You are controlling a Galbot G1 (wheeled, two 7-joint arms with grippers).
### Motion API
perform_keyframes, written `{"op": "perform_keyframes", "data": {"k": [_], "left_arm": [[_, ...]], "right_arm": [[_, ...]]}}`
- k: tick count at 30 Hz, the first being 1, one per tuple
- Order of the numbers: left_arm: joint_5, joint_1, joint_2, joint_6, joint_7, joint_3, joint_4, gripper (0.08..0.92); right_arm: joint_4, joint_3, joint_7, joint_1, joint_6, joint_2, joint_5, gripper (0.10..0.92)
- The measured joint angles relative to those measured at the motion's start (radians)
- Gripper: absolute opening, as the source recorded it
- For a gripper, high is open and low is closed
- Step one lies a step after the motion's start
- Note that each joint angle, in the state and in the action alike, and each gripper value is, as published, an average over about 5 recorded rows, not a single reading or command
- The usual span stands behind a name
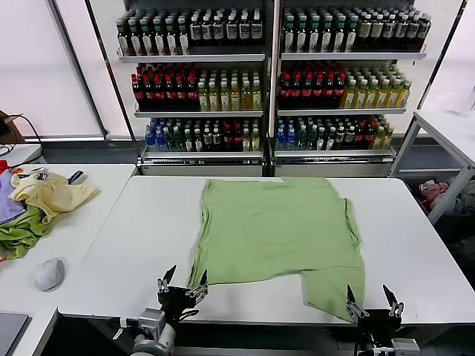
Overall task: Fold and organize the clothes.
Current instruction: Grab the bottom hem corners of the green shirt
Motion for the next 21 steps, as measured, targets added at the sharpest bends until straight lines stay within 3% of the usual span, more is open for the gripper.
{"op": "perform_keyframes", "data": {"k": [9, 14, 21], "left_arm": [[-0.002, -0.057, -0.006, 0.039, -0.037, 0.031, 0.067, 0.816], [-0.009, -0.073, -0.004, 0.049, -0.049, 0.045, 0.093, 0.739], [-0.025, -0.074, 0.005, 0.056, -0.051, 0.057, 0.102, 0.514]], "right_arm": [[-0.030, -0.020, -0.002, 0.003, -0.011, 0.006, -0.008, 0.811], [-0.042, -0.031, -0.002, 0.003, -0.014, 0.007, -0.007, 0.691], [-0.046, -0.036, -0.017, 0.005, -0.017, 0.002, 0.006, 0.492]]}}
